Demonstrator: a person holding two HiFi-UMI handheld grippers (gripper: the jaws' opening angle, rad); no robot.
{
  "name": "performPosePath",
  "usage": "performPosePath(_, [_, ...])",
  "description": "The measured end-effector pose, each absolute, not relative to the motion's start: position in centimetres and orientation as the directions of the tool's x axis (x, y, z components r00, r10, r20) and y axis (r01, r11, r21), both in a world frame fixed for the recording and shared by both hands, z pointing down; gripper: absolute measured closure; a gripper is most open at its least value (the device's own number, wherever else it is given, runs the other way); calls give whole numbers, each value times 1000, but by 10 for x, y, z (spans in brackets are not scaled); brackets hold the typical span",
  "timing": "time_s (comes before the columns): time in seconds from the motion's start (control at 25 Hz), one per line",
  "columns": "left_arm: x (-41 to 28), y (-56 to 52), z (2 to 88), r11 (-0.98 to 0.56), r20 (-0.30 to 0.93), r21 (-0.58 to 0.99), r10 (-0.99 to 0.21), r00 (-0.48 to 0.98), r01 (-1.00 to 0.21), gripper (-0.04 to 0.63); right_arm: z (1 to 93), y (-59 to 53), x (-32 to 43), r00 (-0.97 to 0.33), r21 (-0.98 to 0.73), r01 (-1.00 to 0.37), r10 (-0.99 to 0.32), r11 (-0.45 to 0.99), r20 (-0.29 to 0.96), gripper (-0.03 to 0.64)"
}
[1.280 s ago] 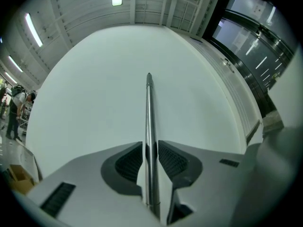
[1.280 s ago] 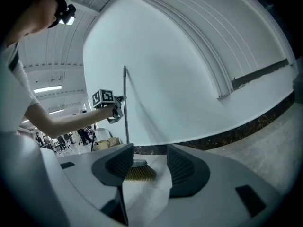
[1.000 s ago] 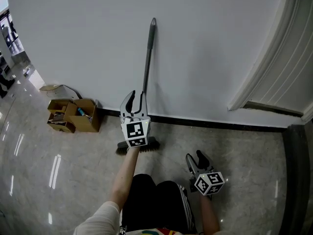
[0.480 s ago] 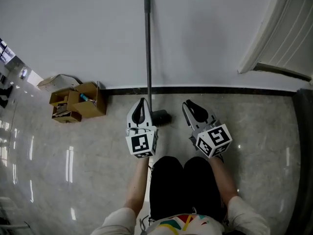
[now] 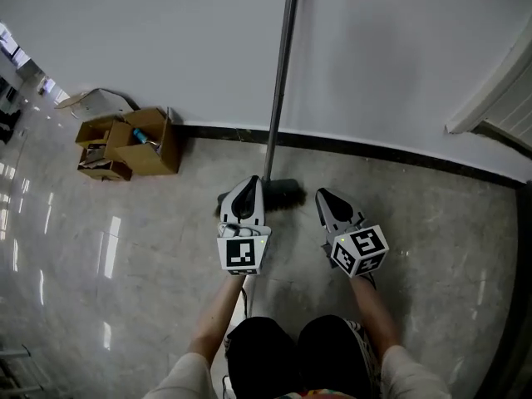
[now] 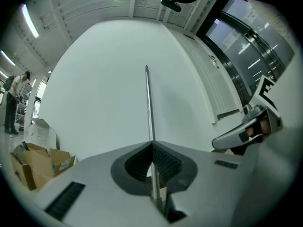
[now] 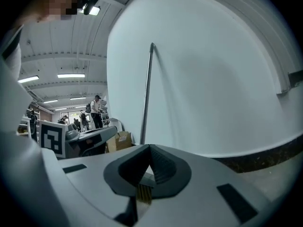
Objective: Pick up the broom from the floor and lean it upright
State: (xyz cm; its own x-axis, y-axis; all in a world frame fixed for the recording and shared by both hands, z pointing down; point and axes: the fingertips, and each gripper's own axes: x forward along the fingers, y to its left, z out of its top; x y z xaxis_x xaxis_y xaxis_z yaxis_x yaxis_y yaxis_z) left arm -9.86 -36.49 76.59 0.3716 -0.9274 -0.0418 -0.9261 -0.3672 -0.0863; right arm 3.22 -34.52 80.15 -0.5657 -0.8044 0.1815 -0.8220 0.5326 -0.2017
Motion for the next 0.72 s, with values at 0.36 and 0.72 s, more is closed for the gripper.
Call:
performPosePath(0.36, [-141, -347, 468, -255, 8, -17, -967, 255, -967, 551, 510, -309, 19, -558, -207, -829, -793, 520, 243, 601])
performPosePath(0.72, [-140, -270, 118, -218, 60, -128, -975, 212, -968, 551, 125, -252, 18, -554, -207, -832, -800, 515, 232, 601])
